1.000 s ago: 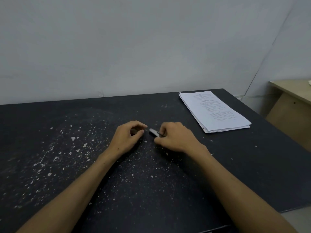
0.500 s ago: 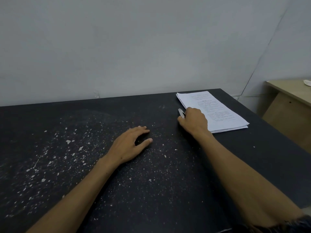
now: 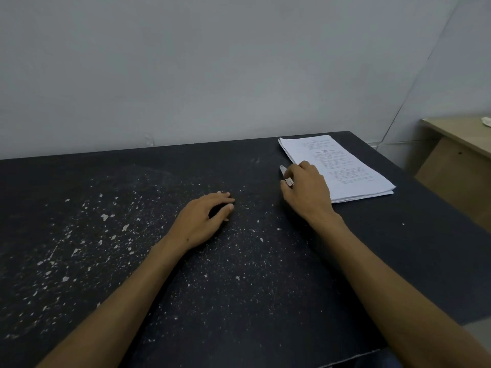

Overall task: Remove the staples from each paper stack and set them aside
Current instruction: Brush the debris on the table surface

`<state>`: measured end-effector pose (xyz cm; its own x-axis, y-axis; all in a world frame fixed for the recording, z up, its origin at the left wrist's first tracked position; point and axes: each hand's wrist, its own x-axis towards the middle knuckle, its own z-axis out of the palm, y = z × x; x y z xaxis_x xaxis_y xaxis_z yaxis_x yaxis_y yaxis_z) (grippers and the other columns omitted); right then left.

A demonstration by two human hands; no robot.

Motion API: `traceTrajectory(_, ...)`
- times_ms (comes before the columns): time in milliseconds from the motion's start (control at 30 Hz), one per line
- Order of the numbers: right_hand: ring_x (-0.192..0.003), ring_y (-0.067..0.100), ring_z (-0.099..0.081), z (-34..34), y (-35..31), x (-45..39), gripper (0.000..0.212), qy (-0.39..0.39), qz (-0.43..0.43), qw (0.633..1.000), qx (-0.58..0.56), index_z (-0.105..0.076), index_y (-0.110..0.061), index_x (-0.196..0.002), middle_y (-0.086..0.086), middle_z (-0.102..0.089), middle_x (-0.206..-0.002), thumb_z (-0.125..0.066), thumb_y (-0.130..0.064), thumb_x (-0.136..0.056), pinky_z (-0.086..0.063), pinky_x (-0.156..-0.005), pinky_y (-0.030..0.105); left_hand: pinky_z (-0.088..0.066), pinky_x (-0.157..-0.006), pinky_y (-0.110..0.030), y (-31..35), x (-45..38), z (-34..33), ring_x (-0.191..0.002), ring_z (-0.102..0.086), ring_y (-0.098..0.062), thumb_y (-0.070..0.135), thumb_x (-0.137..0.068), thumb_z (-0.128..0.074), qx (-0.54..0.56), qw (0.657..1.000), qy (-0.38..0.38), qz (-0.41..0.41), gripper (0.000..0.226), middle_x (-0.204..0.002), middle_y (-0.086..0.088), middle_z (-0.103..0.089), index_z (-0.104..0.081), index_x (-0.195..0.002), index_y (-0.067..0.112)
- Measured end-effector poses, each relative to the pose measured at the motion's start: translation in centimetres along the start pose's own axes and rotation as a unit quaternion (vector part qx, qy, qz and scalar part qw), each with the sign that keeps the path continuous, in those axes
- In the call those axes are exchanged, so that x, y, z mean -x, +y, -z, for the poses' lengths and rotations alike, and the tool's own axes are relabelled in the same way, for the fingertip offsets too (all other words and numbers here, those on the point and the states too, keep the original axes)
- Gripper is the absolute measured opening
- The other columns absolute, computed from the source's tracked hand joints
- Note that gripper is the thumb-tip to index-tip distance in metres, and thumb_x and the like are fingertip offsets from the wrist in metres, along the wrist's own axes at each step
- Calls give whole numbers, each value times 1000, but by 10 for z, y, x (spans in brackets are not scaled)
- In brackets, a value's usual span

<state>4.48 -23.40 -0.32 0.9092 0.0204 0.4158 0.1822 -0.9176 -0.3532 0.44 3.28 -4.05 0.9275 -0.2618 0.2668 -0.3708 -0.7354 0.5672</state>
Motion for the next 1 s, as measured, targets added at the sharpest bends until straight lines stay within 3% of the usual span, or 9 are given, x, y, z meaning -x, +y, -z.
traceTrajectory(167,-86,3,-66,28,0,16,3,-227,5,971,-79,-78,-26,-91,-11,-73,-91,-78,-29,-90,-57,-87,30,-39,-119,-33,-2,0,3,-138,-49,0,34,-103,-61,39,999,11,8,28,-141,16,-63,-72,-129,31)
traceTrajectory(233,-87,0,-66,32,-1,20,8,-265,5,962,-66,-80,-28,-94,-12,-74,-92,-82,-32,-87,-55,-86,25,-39,-118,-32,-2,0,4,-137,-50,0,33,-102,-63,43,999,13,8,27,-140,16,-64,-73,-127,31)
traceTrajectory(333,-91,6,-69,32,-5,26,12,-262,9,964,-45,-81,-25,-100,-8,-76,-97,-82,-28,-88,-55,-89,26,-39,-118,-31,-1,1,3,-137,-49,0,32,-101,-64,44,999,14,12,28,-140,16,-64,-73,-127,31)
traceTrajectory(467,-91,19,-70,26,-11,36,3,-220,16,975,-3,-78,-25,-93,-1,-75,-96,-75,-25,-92,-59,-88,40,-39,-118,-33,0,2,4,-138,-49,0,34,-100,-66,36,999,12,12,29,-140,16,-64,-72,-128,31)
traceTrajectory(567,-95,28,-67,21,-16,44,7,-203,33,977,54,-71,-22,-99,6,-69,-105,-65,-26,-98,-59,-85,46,-40,-118,-33,1,4,5,-138,-50,-1,33,-100,-67,33,999,10,13,29,-141,16,-64,-72,-128,31)
traceTrajectory(700,-98,31,-61,15,-21,54,11,-185,73,973,117,-57,-9,-104,8,-58,-108,-51,-18,-104,-51,-75,41,-39,-117,-32,4,6,6,-138,-50,-1,32,-99,-67,33,999,8,20,29,-140,15,-64,-72,-128,31)
traceTrajectory(900,-104,29,-57,8,-18,55,18,-202,87,972,83,-53,-7,-109,10,-57,-112,-42,-21,-107,-49,-82,41,-47,-106,-25,9,6,13,-119,-63,2,28,-102,-64,92,992,49,71,20,-119,16,-74,-79,-115,29)
traceTrajectory(1000,-92,19,-60,7,-25,49,18,-207,46,975,-68,-59,-11,-104,2,-62,-101,-46,-24,-107,-48,-79,31,-54,-99,-25,13,4,18,-105,-70,1,22,-103,-61,208,970,74,103,20,-107,13,-79,-81,-109,22)
